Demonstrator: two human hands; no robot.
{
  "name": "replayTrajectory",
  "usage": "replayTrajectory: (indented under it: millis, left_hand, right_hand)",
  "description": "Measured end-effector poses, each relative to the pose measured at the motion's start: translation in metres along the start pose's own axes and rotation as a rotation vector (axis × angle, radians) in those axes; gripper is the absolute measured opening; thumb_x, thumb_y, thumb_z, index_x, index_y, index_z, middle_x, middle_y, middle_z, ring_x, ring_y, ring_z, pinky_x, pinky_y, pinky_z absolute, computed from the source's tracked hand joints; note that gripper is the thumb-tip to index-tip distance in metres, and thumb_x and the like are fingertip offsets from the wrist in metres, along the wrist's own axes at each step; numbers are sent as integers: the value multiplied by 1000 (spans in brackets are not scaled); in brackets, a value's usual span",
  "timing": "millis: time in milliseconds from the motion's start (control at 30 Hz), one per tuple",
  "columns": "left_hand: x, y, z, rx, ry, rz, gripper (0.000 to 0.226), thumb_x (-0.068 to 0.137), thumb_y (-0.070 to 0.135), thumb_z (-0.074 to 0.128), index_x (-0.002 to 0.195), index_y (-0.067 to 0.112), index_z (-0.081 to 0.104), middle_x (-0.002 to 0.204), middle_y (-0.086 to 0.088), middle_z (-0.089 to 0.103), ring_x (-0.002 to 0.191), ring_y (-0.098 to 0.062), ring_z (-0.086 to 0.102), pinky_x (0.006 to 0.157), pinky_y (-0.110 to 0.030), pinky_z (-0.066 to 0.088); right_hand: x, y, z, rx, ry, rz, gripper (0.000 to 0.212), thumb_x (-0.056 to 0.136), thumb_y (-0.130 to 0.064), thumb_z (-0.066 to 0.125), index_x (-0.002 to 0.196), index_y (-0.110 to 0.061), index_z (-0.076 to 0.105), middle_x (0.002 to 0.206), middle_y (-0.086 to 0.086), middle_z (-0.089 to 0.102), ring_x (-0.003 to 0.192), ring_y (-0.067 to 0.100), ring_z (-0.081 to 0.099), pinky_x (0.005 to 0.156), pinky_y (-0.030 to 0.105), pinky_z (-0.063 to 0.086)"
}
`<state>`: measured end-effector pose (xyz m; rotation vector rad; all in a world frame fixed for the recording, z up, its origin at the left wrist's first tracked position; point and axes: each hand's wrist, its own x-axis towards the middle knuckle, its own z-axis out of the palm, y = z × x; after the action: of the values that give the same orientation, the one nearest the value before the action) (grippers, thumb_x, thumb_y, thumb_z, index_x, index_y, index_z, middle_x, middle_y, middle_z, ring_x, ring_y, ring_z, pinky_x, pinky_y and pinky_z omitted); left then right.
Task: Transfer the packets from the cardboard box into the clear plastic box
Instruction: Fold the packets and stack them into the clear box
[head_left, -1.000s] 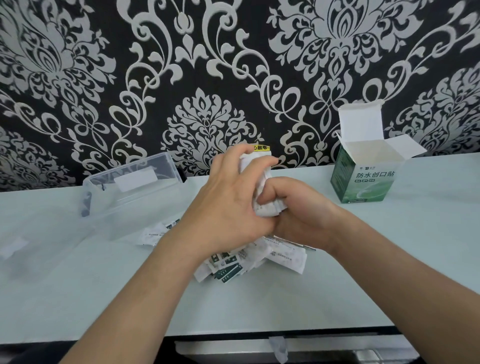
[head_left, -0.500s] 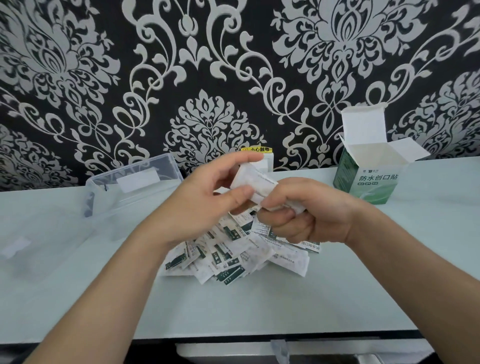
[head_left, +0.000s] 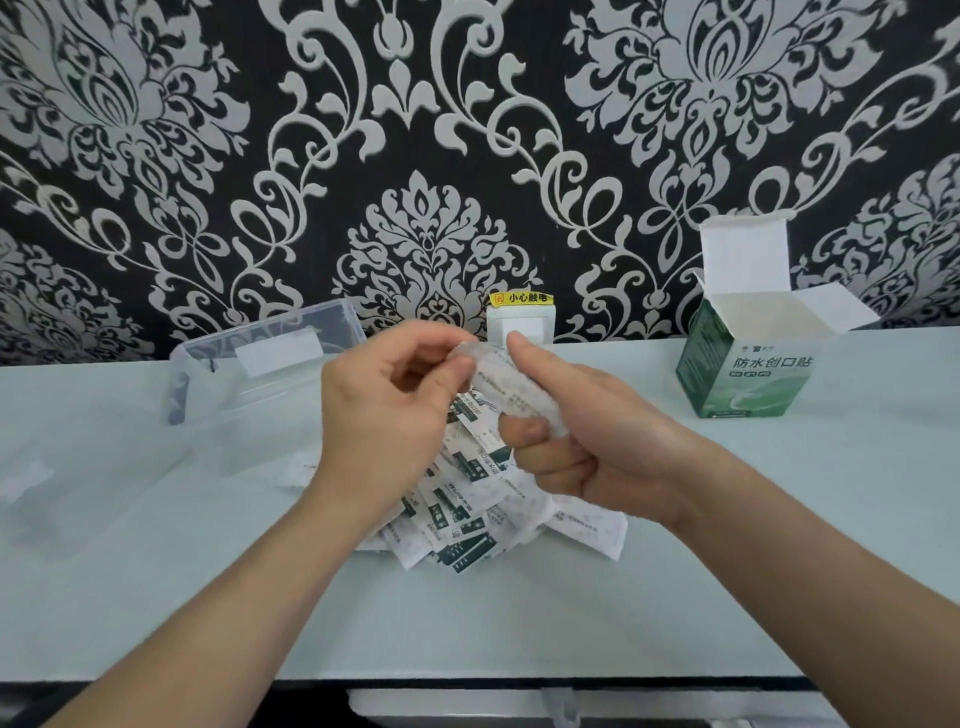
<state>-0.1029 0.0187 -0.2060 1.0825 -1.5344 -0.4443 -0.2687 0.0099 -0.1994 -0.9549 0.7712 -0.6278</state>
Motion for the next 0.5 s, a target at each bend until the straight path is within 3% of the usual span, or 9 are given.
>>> replayTrajectory:
  millis: [100, 167, 233, 300, 400, 500]
  left_hand:
    - [8, 3, -5, -368, -140, -385, 12, 83, 6, 68, 88, 16, 73, 85, -4, 73, 81, -19, 68, 76, -27, 54]
    - [12, 4, -13, -504, -275, -505, 17, 83, 24, 62, 93, 15, 73, 95, -7, 71, 86, -20, 66, 81, -28, 54]
    - [14, 3, -18, -479, -337, -548, 27, 82, 35, 58, 95, 16, 73, 92, -4, 68, 79, -17, 64, 73, -25, 55]
    - [13, 4, -22, -430, -357, -580, 23, 84, 30, 60, 97, 13, 70, 80, -3, 67, 66, -15, 62, 60, -21, 54]
    - [11, 2, -26, -454, -323, -608, 23, 85, 2, 63, 105, 13, 66, 66, -5, 63, 53, -14, 58, 49, -18, 50]
    - [9, -2, -30, -381, -295, -555, 35, 83, -7, 64, 109, 16, 69, 69, -5, 65, 55, -14, 61, 51, -18, 51]
  right_hand:
    - [2, 0, 0, -356, 205, -216, 35, 96, -52, 45, 95, -17, 51, 58, -4, 36, 44, 10, 22, 41, 22, 19]
    - [3, 1, 2, -627, 336, -392, 34, 93, -51, 47, 92, -16, 44, 54, -3, 39, 45, 13, 27, 43, 25, 22]
    - [2, 2, 4, -893, 393, -529, 32, 91, -52, 47, 85, -22, 37, 50, -8, 39, 44, 10, 28, 43, 25, 25]
    - [0, 3, 7, -1191, 427, -593, 36, 89, -57, 43, 84, -24, 31, 50, -7, 39, 44, 12, 34, 45, 29, 28]
    - [0, 6, 13, -1504, 426, -680, 41, 89, -61, 37, 87, -22, 27, 57, -13, 34, 44, 8, 33, 42, 29, 25]
    - [3, 9, 16, -1451, 367, -611, 48, 83, -70, 36, 84, -22, 33, 58, -11, 39, 45, 9, 35, 45, 28, 27]
